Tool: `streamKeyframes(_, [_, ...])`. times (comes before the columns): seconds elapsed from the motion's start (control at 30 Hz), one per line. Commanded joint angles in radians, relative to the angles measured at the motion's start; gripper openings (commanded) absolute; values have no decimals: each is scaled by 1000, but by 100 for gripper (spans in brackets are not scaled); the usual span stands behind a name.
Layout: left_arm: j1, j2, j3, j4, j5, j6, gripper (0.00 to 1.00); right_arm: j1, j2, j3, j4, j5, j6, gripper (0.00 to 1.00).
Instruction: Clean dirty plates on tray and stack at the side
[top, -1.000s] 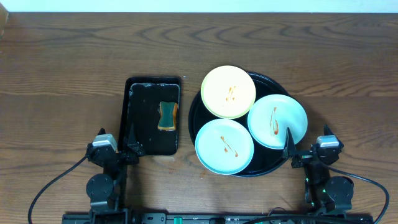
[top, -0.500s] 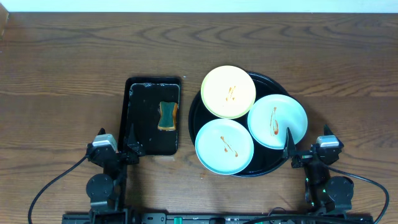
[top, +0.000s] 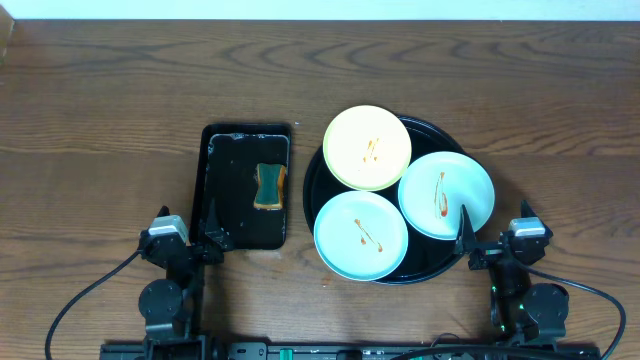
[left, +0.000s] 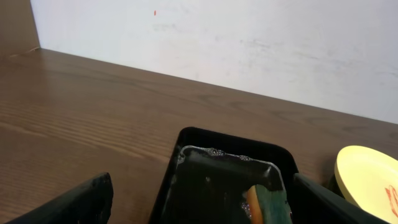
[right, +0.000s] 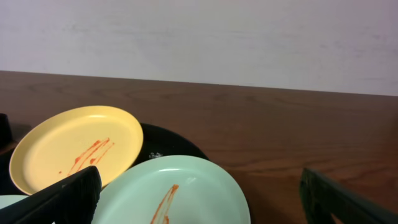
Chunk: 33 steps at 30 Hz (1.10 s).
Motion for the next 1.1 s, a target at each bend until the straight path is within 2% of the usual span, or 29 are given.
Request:
streamKeyframes(0.0, [4, -7, -8, -43, 29, 13, 90, -10, 2, -1, -4, 3, -11, 99])
streamKeyframes(0.3, [4, -7, -8, -43, 29, 13, 90, -10, 2, -1, 0, 21, -7, 99])
streamKeyframes(0.5, [5, -7, -8, -43, 29, 16, 90, -10, 2, 3, 1, 23, 84, 99])
streamKeyframes(0.7, [5, -7, -8, -43, 29, 16, 90, -10, 18, 42, -19, 52, 91, 99])
streamKeyframes(0.87, [5, -6, -8, -44, 28, 16, 90, -10, 105, 111, -67, 52, 164, 99])
streamKeyframes(1.07, [5, 42, 17, -51, 29, -22, 90, -10, 324, 243, -72, 52, 169, 99])
